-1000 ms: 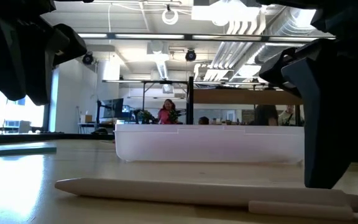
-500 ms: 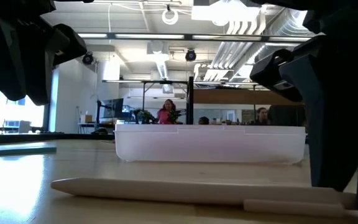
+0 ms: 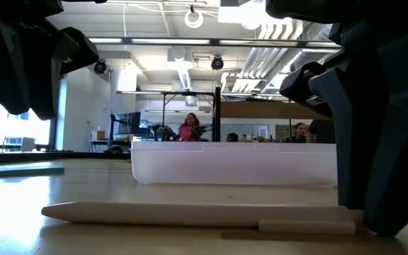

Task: Pack school essentials
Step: Put the pink pen into the pink supply box

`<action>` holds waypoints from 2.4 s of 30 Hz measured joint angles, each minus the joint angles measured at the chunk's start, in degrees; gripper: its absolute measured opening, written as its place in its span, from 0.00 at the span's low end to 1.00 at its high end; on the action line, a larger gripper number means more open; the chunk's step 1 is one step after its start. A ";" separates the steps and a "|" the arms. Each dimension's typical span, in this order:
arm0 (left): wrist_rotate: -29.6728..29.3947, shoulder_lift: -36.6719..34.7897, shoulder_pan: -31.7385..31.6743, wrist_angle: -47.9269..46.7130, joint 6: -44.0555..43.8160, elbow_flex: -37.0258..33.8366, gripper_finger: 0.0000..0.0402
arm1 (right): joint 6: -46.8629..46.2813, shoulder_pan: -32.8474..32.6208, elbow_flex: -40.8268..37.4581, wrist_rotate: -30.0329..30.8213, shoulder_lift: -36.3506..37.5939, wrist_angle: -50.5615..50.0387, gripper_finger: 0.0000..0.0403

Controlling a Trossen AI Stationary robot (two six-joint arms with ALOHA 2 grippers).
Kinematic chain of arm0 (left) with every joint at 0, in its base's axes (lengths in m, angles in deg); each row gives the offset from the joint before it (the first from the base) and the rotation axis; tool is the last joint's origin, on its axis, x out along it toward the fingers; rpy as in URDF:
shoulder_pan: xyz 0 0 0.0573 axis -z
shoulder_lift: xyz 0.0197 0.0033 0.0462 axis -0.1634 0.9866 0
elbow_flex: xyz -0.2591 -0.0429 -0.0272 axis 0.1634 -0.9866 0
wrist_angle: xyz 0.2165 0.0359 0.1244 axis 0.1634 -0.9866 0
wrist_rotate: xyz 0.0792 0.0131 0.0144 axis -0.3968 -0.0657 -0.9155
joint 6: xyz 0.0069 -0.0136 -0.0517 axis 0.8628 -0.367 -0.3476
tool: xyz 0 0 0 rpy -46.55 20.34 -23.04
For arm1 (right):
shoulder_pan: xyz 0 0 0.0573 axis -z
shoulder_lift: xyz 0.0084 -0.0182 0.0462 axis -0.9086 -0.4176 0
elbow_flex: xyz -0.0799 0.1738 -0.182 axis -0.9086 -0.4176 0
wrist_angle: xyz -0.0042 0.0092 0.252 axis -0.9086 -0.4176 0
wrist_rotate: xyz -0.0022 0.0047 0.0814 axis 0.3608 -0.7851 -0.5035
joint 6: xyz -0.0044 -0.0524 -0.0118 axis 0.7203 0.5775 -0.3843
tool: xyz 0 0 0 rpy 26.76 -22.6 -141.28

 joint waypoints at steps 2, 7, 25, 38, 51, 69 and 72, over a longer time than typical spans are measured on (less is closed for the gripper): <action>0.20 0.00 -0.02 0.00 0.00 0.00 0.28 | -0.05 0.00 0.00 0.24 -0.02 -0.16 0.10; 0.20 0.00 -0.02 -0.02 0.00 0.00 0.28 | -1.34 0.09 0.00 0.50 -0.07 -0.93 0.07; 7.85 0.00 -0.02 17.21 2.20 0.02 0.32 | -4.12 0.37 -0.04 0.39 -0.07 -1.13 0.05; 3.25 4.28 0.26 21.71 4.77 0.04 0.51 | -6.91 0.76 -0.09 0.22 -0.02 -0.41 0.05; 1.15 10.57 1.11 23.16 3.89 0.04 0.46 | -7.99 1.16 -0.09 0.07 -0.02 0.93 0.05; 0.17 12.22 0.27 23.10 4.04 0.02 0.45 | -8.87 2.39 -0.15 -1.25 -0.13 3.25 0.05; 0.38 12.67 0.28 23.17 4.39 0.04 0.45 | -8.87 2.71 -0.15 -1.74 -0.15 3.37 0.05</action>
